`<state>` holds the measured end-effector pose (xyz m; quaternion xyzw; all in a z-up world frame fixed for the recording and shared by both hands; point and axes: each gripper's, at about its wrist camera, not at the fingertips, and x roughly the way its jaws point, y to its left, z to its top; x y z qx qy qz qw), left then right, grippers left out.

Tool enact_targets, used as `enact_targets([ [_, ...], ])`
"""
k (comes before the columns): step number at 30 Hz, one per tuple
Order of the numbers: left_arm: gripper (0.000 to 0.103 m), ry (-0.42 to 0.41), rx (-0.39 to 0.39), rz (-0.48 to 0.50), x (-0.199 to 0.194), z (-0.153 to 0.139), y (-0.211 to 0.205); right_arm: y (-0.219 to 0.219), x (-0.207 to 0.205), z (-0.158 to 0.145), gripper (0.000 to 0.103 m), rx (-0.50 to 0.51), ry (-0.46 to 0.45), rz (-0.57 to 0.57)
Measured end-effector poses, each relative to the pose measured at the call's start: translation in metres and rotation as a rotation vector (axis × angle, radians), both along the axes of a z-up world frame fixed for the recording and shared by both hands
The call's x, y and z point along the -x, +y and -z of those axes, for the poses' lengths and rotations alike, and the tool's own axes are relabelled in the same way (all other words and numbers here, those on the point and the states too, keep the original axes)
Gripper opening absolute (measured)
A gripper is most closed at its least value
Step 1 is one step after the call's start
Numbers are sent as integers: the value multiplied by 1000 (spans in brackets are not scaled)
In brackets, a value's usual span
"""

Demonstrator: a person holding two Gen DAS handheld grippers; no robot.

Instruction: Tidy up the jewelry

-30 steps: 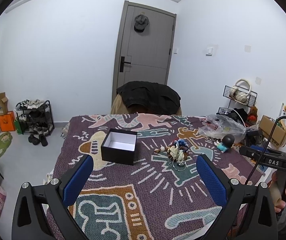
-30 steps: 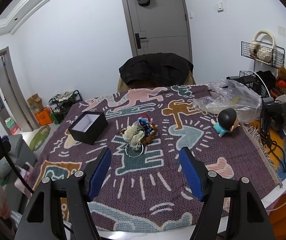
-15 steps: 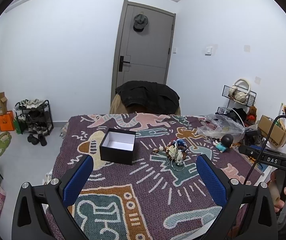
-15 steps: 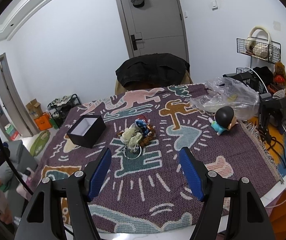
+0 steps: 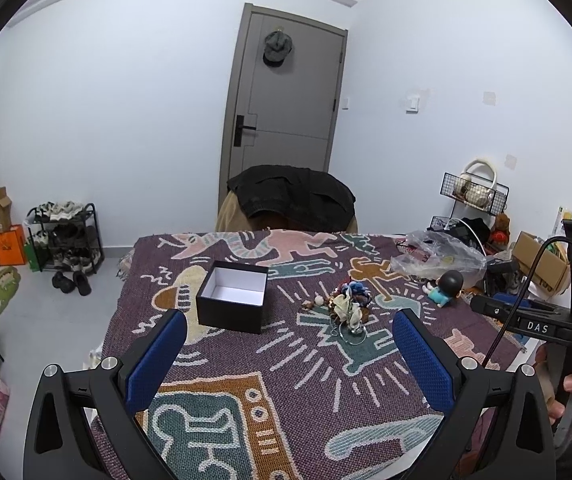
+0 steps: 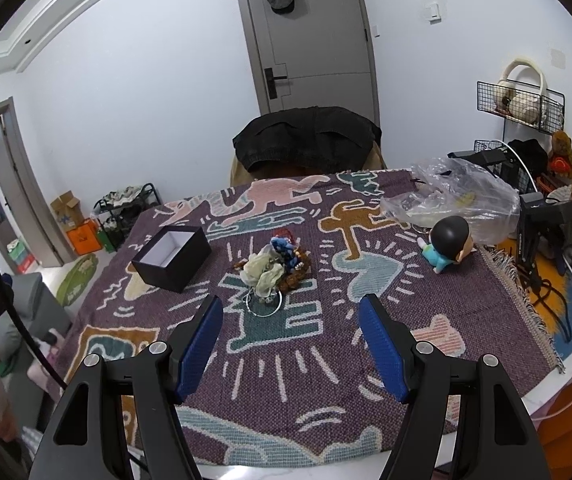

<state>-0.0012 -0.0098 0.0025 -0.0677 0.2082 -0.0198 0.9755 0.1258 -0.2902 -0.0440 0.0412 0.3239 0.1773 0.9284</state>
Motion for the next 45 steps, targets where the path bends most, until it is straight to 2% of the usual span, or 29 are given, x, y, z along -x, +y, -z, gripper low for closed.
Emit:
enact_targets([
  [14,103,6,16,27,-16,2,4,-4,-13,5,70,15,9,18],
  [23,102,23,62,71,-44,6,2,-3,-37,8,70,-15,29,-17],
  [29,101,43,61,85,-67,12,-4,9,-57,18,70,-29,59,-60],
  [32,97,60,75,85,-79,18,-3,15,-71,26,66,-28,63,-75],
  [35,92,87,85,89,-94,26,-3,18,-89,38,52,-47,105,-83],
  [36,91,96,89,91,-98,28,-3,19,-95,42,51,-52,116,-85],
  [45,85,170,116,122,-134,52,-2,31,-144,72,50,-46,201,-103],
])
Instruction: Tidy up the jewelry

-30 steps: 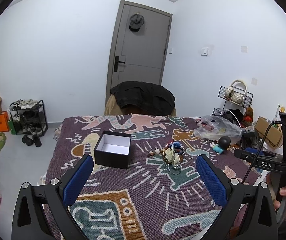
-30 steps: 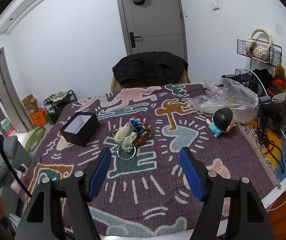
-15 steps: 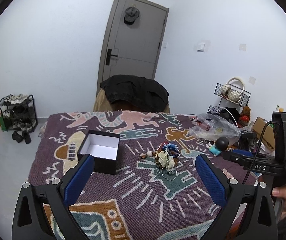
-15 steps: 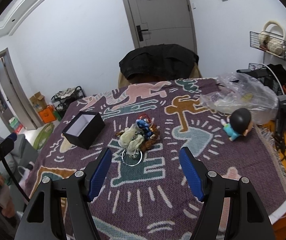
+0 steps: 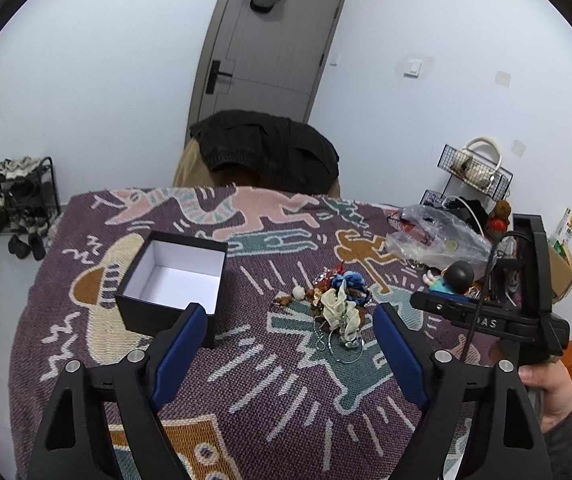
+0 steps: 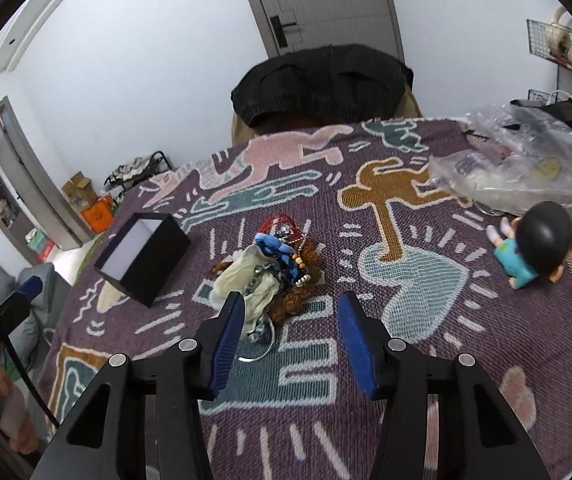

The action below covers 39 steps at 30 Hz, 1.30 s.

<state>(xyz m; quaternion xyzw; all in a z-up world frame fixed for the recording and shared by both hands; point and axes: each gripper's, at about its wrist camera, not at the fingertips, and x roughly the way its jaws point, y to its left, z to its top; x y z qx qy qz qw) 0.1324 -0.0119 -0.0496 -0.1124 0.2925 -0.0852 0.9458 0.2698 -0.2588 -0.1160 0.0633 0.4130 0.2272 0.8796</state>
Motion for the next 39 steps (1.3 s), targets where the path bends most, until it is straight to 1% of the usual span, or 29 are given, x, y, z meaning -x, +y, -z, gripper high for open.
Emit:
enact_targets([
  [5,84,24,4,5,-17,9,3,9,-21,14,50,21,27,-17],
  [9,84,42,12,8,-29,16,7,18,-36,20,50,40,31,-21],
  [17,84,82,39,13,-50,29,14,42,-60,38,50,109,53,-31],
  [19,84,94,42,18,-56,32,14,44,-65,42,31,113,66,-37],
  [20,84,101,42,21,-59,33,13,44,-68,44,11,108,82,-38],
  [24,84,119,37,38,-68,39,7,36,-69,38,10,68,67,-32],
  [32,84,154,36,61,-85,49,-4,13,-55,-3,9,-4,-28,-2],
  [39,84,190,30,116,-103,55,-27,2,-42,-10,9,-22,-52,13],
])
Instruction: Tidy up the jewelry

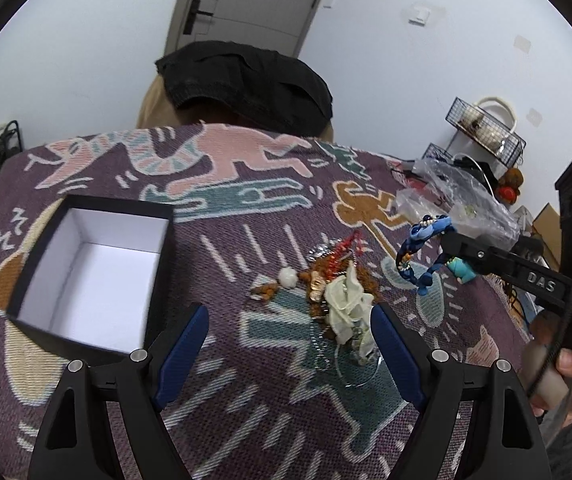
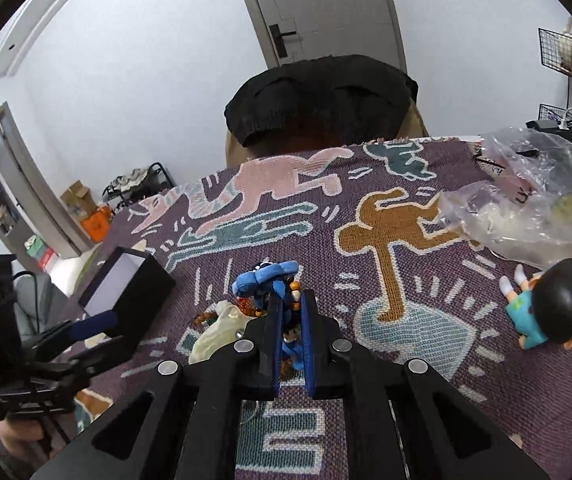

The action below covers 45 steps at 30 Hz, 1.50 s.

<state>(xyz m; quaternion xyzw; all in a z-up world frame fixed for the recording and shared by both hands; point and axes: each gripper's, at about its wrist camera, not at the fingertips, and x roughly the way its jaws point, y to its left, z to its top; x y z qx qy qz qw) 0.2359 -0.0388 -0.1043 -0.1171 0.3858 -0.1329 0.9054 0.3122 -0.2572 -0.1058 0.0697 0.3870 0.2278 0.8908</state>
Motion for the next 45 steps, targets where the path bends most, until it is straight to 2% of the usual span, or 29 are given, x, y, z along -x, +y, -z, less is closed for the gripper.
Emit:
enact_targets([
  [4,84,19,10,44,-10,4,-14,-8,5,2,9,-23,4,13],
  [7,84,69,37,80,-22,14,-24,-18,9,4,9,-42,12,30],
  [8,79,85,47,90,-25,18,-27,-22,9,6,9,-50,15,35],
  [9,74,99,50,100,-28,21,-30,-25,10,6,9,-55,16,39],
  [10,61,113,47,106,-31,24,-33,-28,11,7,9,-61,18,45],
  [11,43,130,44,112,-33,27,-35,-31,12,7,9,-65,19,50],
  [12,31,141,44,114,-34,29,-37,-35,13,8,9,-69,21,56],
  [13,14,154,45,117,-35,31,-38,-38,14,9,9,-73,23,61],
  [16,3,130,44,127,-31,27,-39,-45,16,10,9,-87,25,73],
  [20,2,94,48,142,-26,11,-40,-50,18,13,9,-112,32,81],
  [30,1,-52,25,149,-10,-49,-31,-47,28,7,9,-143,21,67],
  [39,1,-143,4,82,4,-90,6,-33,39,-17,9,-156,-25,35],
  [45,2,-180,-24,6,10,-105,41,-19,45,-33,9,-164,-54,9],
])
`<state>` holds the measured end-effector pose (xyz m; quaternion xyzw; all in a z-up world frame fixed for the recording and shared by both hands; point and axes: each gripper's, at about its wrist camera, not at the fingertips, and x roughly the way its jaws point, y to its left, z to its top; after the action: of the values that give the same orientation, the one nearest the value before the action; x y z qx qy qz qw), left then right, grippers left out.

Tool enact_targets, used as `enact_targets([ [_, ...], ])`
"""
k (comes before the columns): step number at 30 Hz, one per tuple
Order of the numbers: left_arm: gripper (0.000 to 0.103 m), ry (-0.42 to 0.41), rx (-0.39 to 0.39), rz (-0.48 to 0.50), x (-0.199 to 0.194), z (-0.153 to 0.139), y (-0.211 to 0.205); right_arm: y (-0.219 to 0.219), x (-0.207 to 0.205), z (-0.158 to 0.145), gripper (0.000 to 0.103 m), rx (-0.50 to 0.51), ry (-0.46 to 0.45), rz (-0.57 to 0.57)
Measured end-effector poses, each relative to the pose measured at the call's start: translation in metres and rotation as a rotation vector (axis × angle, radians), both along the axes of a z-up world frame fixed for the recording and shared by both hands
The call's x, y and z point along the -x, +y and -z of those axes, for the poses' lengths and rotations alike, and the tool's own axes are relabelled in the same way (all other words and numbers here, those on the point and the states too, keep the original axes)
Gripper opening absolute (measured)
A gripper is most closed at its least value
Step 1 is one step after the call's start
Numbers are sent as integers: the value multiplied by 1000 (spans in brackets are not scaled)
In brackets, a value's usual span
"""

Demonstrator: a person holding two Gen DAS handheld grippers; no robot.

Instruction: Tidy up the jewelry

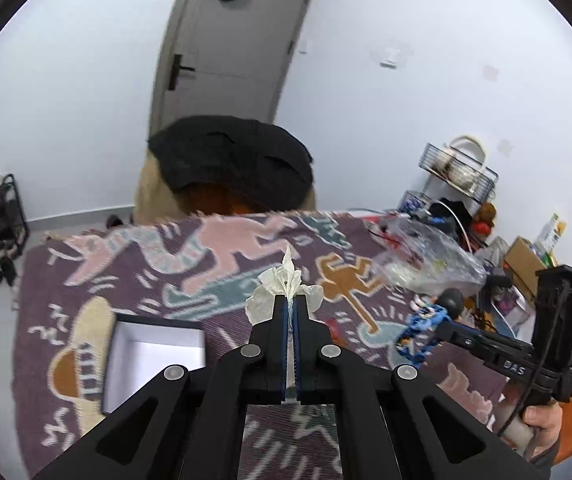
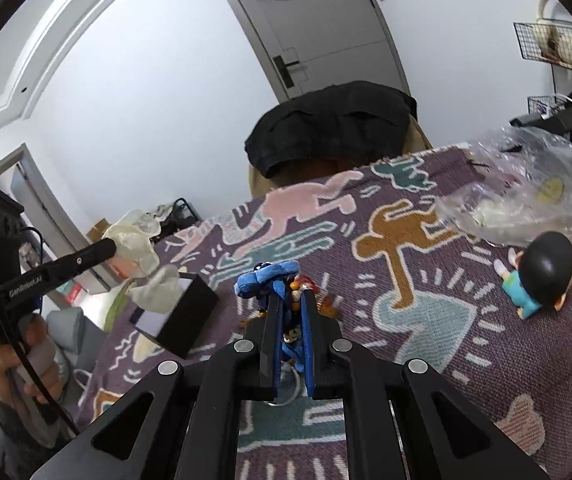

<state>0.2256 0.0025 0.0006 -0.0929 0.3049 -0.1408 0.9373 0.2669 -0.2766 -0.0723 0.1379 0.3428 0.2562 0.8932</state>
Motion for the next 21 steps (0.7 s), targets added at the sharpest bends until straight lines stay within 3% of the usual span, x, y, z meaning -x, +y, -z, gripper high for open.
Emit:
enact_targets([
  [10,2,20,-34,-144,-2,12,53,32,-1,-11,9,4,-18,-49],
  [15,6,107,-2,-181,-9,34,74,54,-4,-15,9,8,-20,-85],
  [18,23,136,33,-200,-6,45,86,71,-6,-17,10,10,-19,-113],
  [20,65,133,51,-217,0,48,93,85,-9,-18,9,12,-16,-135],
  [21,74,115,60,-231,5,49,97,92,-10,-18,9,14,-14,-147],
])
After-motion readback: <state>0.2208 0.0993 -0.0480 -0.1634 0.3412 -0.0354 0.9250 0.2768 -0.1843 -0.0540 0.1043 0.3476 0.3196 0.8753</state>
